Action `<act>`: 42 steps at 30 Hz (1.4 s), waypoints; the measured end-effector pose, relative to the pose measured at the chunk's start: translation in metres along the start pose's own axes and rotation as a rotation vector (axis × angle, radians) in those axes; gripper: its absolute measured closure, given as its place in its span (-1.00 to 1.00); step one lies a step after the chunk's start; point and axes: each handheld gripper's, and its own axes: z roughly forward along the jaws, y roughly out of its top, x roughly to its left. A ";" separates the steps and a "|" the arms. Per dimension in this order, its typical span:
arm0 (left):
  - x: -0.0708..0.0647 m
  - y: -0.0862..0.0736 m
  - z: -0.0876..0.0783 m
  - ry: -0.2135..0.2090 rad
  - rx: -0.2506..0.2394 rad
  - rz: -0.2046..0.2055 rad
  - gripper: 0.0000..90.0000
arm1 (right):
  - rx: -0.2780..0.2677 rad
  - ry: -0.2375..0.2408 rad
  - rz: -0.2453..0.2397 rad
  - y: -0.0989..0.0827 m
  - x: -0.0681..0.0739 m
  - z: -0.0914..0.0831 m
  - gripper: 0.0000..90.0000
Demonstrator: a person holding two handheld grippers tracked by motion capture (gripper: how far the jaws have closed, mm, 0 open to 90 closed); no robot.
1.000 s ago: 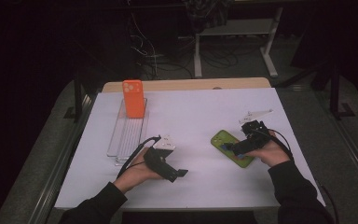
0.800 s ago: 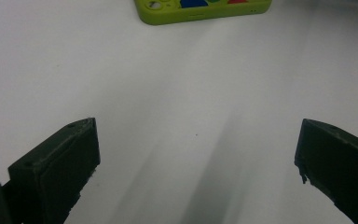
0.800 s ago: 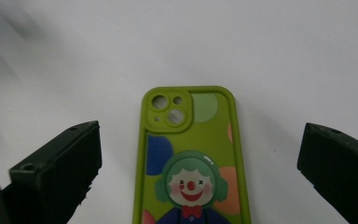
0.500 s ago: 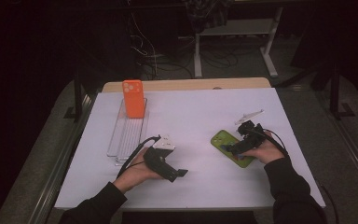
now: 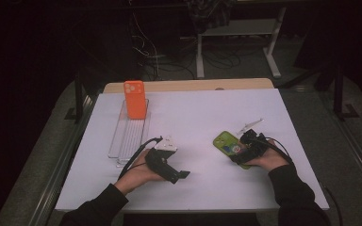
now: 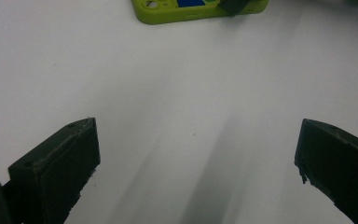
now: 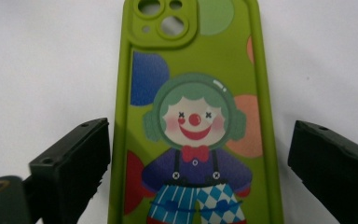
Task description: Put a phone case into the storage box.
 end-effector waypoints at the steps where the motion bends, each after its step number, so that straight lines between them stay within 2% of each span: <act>1: 0.000 0.000 0.000 -0.001 0.000 -0.002 -1.00 | 0.002 0.004 0.000 -0.001 0.000 0.000 -0.84; 6: 0.000 0.000 0.000 -0.006 0.005 -0.004 -1.00 | 0.013 0.001 -0.008 -0.002 0.002 0.000 -0.71; 10: 0.000 0.000 0.000 -0.013 0.006 -0.003 -1.00 | 0.011 -0.006 -0.013 -0.004 0.003 -0.001 -0.69; 14: 0.001 0.001 -0.001 -0.017 0.024 0.016 -1.00 | 0.014 -0.010 -0.012 -0.004 0.004 -0.001 -0.68; 16: -0.001 0.001 0.000 -0.016 0.008 -0.008 -1.00 | 0.015 -0.013 -0.011 -0.004 0.004 -0.001 -0.67; 18: -0.002 0.002 -0.001 -0.019 0.020 -0.009 -1.00 | 0.016 -0.013 -0.014 -0.003 0.004 -0.001 -0.67; 19: 0.000 0.002 -0.002 -0.018 0.032 0.008 -1.00 | 0.017 -0.012 -0.015 -0.003 0.004 -0.001 -0.67; 20: -0.001 0.003 -0.001 -0.019 0.017 -0.002 -1.00 | 0.017 -0.012 -0.017 -0.003 0.004 -0.001 -0.66; 21: 0.000 0.003 -0.001 -0.023 0.024 0.010 -1.00 | 0.014 -0.010 -0.020 -0.003 0.004 -0.001 -0.66; 23: 0.000 0.005 -0.002 -0.025 0.008 -0.004 -1.00 | 0.012 -0.001 -0.018 -0.002 0.003 -0.002 -0.66; 24: 0.002 0.006 -0.003 -0.029 0.026 0.019 -1.00 | 0.008 0.006 -0.015 -0.002 0.001 -0.003 -0.66; 25: 0.001 0.007 -0.003 -0.030 0.013 0.004 -1.00 | -0.006 0.010 -0.007 0.000 -0.001 -0.006 -0.66; 28: 0.002 0.011 -0.006 -0.044 0.008 0.001 -1.00 | -0.033 0.031 -0.004 0.005 -0.004 -0.013 -0.66; 29: 0.003 0.013 -0.007 -0.045 0.006 0.012 -1.00 | -0.037 0.039 -0.006 0.006 -0.005 -0.016 -0.66; 33: 0.006 0.022 -0.010 -0.045 -0.003 0.018 -1.00 | -0.057 0.066 -0.028 0.014 -0.004 -0.022 -0.66; 37: 0.009 0.034 -0.016 -0.042 -0.009 0.035 -1.00 | -0.068 0.095 -0.070 0.023 -0.004 -0.028 -0.66; 38: 0.011 0.038 -0.018 -0.043 0.003 0.053 -1.00 | -0.073 0.099 -0.078 0.024 -0.004 -0.029 -0.66; 40: 0.012 0.044 -0.021 -0.047 -0.003 0.061 -1.00 | -0.075 0.108 -0.097 0.028 -0.003 -0.031 -0.66; 42: 0.015 0.050 -0.025 -0.043 -0.003 0.086 -1.00 | -0.078 0.123 -0.118 0.032 -0.003 -0.034 -0.66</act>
